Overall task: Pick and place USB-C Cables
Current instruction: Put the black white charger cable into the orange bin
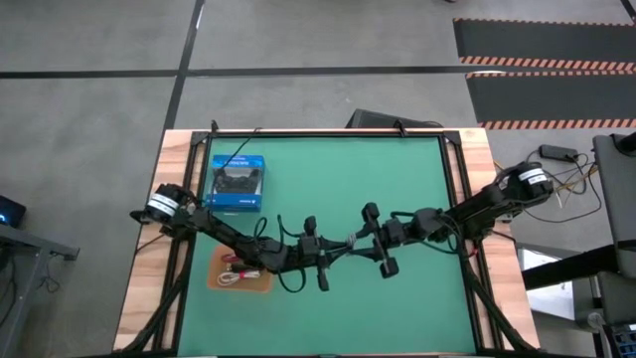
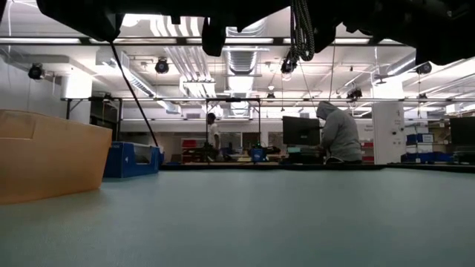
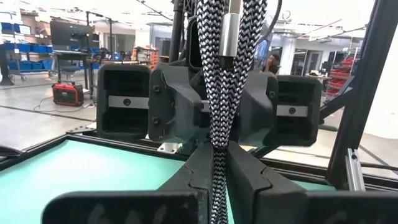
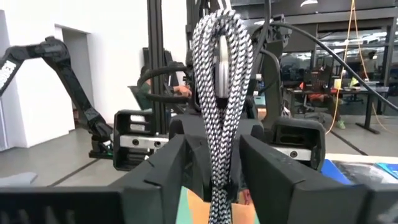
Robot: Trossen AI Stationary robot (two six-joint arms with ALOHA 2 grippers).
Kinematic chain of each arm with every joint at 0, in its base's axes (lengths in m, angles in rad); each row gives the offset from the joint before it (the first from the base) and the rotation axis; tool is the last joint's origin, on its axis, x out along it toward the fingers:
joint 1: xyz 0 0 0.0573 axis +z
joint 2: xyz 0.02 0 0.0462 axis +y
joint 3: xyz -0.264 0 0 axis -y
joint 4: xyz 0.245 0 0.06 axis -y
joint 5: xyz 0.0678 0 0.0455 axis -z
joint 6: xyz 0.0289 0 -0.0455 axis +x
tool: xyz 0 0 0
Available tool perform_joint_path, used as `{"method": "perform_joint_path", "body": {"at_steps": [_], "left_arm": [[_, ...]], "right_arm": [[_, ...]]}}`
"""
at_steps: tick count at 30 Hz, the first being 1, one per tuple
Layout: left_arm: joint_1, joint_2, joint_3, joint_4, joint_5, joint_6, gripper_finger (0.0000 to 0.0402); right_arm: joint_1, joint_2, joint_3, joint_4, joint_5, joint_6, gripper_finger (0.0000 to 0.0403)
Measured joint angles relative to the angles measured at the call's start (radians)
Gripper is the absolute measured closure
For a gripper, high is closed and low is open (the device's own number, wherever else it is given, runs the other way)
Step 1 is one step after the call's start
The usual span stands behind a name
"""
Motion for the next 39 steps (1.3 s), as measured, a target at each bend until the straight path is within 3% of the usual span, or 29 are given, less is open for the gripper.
{"method": "perform_joint_path", "body": {"at_steps": [8,17,25,32,39], "left_arm": [[-0.021,-0.002,0.000,-0.064,-0.001,-0.002,0.0393],[-0.056,-0.041,-0.001,-0.224,-0.002,-0.061,0.0393],[-0.081,-0.176,0.041,-0.692,0.000,-0.216,0.0393],[-0.098,-0.269,0.169,-1.250,0.012,-0.442,0.0393],[-0.110,-0.266,0.353,-1.678,0.208,-0.569,0.0393]], "right_arm": [[0.000,-0.117,0.000,-0.172,0.000,0.015,0.0219],[0.000,-0.337,0.000,-0.498,0.000,0.015,0.0221],[0.000,-0.501,-0.001,-0.717,0.000,0.031,0.0231],[0.000,-0.541,-0.001,-0.775,0.001,0.033,0.0232],[0.000,-0.540,-0.001,-0.781,0.001,0.033,0.0232]]}}
